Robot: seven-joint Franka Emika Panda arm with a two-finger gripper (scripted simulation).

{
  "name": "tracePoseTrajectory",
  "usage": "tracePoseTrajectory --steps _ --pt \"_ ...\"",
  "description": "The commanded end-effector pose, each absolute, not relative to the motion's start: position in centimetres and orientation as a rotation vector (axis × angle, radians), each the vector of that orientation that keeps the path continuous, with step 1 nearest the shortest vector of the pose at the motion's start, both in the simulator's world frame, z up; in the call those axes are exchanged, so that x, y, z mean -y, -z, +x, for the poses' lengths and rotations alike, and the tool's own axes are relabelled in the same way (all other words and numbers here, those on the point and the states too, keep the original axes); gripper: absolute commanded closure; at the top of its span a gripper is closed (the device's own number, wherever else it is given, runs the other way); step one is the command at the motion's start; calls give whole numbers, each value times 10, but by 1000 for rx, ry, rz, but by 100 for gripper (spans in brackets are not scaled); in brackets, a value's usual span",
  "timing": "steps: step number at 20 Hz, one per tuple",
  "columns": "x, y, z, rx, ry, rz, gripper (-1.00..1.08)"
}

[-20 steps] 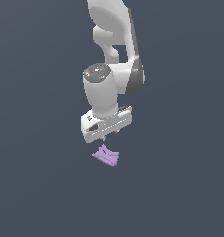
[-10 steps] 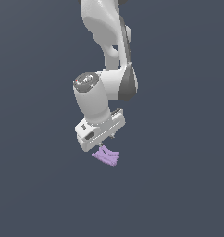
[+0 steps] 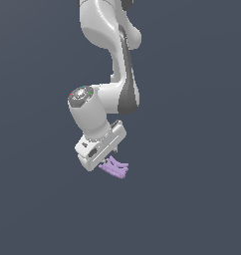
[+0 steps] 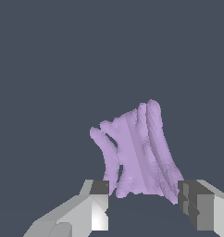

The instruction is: Pick up the object and move it to a goal position.

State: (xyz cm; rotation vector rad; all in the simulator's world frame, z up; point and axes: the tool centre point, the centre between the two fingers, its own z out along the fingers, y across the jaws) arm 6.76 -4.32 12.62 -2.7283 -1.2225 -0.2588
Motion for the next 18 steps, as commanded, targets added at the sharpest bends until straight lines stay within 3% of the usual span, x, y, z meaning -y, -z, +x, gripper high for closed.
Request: tracePoseTrajectory --steps 1,18 --pt "48 -122 71 1286 282 -2693 -20" --pt "80 -101 87 1611 429 -2487 -20"
